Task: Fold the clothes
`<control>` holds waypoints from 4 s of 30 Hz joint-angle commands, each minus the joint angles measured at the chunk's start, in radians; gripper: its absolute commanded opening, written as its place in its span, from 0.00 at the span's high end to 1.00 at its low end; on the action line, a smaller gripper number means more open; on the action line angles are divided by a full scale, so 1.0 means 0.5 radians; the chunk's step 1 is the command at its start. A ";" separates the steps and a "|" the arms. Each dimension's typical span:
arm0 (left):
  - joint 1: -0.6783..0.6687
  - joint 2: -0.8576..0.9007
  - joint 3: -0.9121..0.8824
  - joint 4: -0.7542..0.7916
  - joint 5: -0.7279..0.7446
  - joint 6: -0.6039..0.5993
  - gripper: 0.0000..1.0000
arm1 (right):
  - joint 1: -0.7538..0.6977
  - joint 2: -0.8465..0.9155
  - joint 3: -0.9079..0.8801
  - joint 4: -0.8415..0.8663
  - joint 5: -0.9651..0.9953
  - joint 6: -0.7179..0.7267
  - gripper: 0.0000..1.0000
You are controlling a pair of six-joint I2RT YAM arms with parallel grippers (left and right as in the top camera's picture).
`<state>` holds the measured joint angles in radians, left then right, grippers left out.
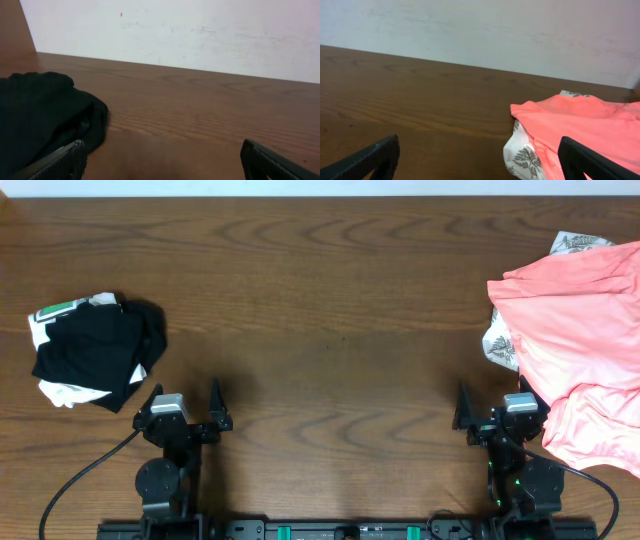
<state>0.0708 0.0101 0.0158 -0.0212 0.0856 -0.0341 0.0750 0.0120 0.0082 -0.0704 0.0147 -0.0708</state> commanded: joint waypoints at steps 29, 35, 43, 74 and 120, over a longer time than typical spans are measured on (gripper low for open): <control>-0.008 0.347 0.565 -0.657 0.023 -0.342 0.02 | -0.032 0.369 0.823 -0.864 0.187 0.569 0.01; -0.008 0.822 1.075 -1.009 0.023 -0.341 0.02 | -0.042 1.035 1.266 -1.278 0.188 0.607 0.01; -0.008 1.260 1.376 -1.331 0.138 -0.341 0.02 | -0.198 1.994 1.901 -1.869 0.074 0.604 0.01; -0.008 1.327 1.379 -1.228 0.171 -0.340 0.02 | -1.223 2.585 1.025 -0.840 0.383 0.739 0.03; -0.008 1.363 1.379 -1.188 0.165 -0.340 0.02 | -0.976 2.275 2.006 -1.471 -0.832 0.552 0.99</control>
<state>0.0700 0.6899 0.6815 -0.6197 0.1581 -0.1913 -0.4728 1.1736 0.9340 -0.7708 -0.2871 0.2577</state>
